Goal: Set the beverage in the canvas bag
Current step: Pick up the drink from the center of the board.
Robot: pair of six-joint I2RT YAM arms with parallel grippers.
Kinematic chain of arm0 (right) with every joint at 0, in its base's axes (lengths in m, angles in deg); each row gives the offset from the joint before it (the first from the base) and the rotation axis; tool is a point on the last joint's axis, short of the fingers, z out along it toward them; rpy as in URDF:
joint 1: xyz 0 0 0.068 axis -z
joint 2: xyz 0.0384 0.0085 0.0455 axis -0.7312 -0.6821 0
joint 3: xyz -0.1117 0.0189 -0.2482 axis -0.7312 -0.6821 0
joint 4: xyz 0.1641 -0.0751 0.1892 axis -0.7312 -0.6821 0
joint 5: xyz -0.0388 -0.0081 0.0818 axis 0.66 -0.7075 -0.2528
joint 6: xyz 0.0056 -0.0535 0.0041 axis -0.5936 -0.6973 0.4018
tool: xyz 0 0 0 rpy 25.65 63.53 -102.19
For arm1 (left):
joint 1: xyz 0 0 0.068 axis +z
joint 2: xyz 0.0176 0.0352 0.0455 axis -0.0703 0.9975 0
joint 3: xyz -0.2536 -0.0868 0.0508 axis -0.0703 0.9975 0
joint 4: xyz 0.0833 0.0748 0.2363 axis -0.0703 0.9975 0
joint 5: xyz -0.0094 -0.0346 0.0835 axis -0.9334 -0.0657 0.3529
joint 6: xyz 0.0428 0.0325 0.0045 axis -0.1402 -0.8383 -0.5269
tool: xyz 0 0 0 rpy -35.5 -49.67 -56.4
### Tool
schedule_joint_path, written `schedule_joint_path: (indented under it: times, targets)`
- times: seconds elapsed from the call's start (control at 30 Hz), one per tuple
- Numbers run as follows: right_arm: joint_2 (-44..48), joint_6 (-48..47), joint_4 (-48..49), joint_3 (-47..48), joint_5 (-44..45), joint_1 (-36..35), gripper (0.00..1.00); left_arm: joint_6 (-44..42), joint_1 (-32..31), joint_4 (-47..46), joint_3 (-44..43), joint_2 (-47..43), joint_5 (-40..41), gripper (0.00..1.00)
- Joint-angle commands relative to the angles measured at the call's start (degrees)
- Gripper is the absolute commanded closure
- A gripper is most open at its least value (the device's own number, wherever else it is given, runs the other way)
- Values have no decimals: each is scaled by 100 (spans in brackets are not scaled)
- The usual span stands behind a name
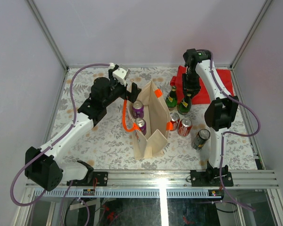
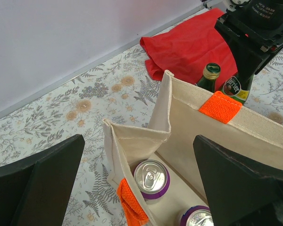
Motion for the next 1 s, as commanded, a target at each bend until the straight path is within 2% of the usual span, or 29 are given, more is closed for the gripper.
schedule_joint_path:
  times: [0.0,0.07,0.13,0.17,0.2,0.97]
  targets:
    - [124,-180,-238,26,6,18,61,-18,26,-260,40,-115,-37,0]
    - [131,-192,-234,8,-11,16,73,-11,30,-252,38,-120,-42,0]
    - [142,-198,-234,-6,-32,13,92,-16,33,-239,45,-128,-39,0]
    - [144,-206,-234,-6,-37,16,98,-24,39,-238,51,-137,-30,0]
    - [145,-224,-234,2,-37,14,100,-32,29,-231,57,-153,-29,0]
    - [658,-202,-234,599,33,15,100,-4,24,-190,56,-157,-88,0]
